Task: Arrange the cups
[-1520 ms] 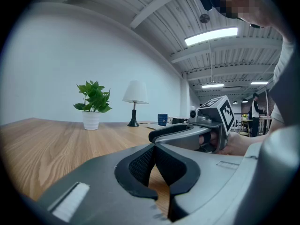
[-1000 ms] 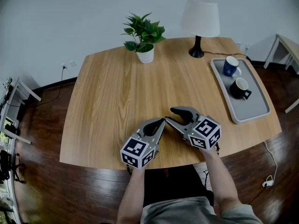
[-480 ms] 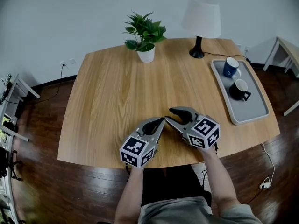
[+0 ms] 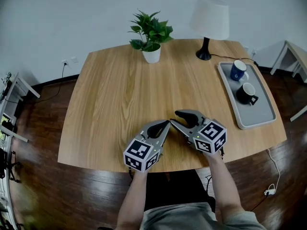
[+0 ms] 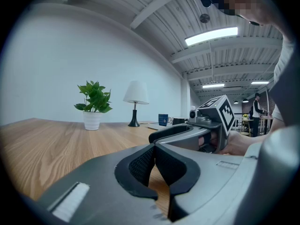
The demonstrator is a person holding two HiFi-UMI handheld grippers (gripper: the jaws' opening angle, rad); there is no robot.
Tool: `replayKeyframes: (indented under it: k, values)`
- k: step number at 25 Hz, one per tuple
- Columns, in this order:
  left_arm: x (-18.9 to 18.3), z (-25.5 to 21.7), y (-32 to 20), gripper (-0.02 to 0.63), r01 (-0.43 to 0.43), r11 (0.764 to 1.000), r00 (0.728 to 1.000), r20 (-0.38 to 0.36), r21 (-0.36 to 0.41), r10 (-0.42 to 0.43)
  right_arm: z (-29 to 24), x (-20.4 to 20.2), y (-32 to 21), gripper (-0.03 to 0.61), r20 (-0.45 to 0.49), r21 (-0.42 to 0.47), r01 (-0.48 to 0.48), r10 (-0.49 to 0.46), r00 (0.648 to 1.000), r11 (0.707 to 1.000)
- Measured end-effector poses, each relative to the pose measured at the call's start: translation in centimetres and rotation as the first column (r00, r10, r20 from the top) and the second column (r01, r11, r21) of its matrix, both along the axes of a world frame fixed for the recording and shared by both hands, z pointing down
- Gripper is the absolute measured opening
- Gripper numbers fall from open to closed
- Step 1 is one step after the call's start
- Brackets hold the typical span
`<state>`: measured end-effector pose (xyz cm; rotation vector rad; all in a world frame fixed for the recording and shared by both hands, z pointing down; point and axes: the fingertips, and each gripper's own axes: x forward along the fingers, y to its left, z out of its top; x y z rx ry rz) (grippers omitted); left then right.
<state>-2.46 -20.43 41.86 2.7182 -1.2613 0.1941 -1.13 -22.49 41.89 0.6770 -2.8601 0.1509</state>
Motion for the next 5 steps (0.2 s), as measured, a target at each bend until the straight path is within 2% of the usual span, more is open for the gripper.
replayKeyframes:
  k: [5]
  values:
    - [-0.02, -0.15, -0.17, 0.008, -0.002, 1.0, 1.0, 0.0, 0.007, 0.002, -0.16, -0.01, -0.17, 0.146, 0.003, 0.006, -0.003, 0.002, 1.0, 1.0]
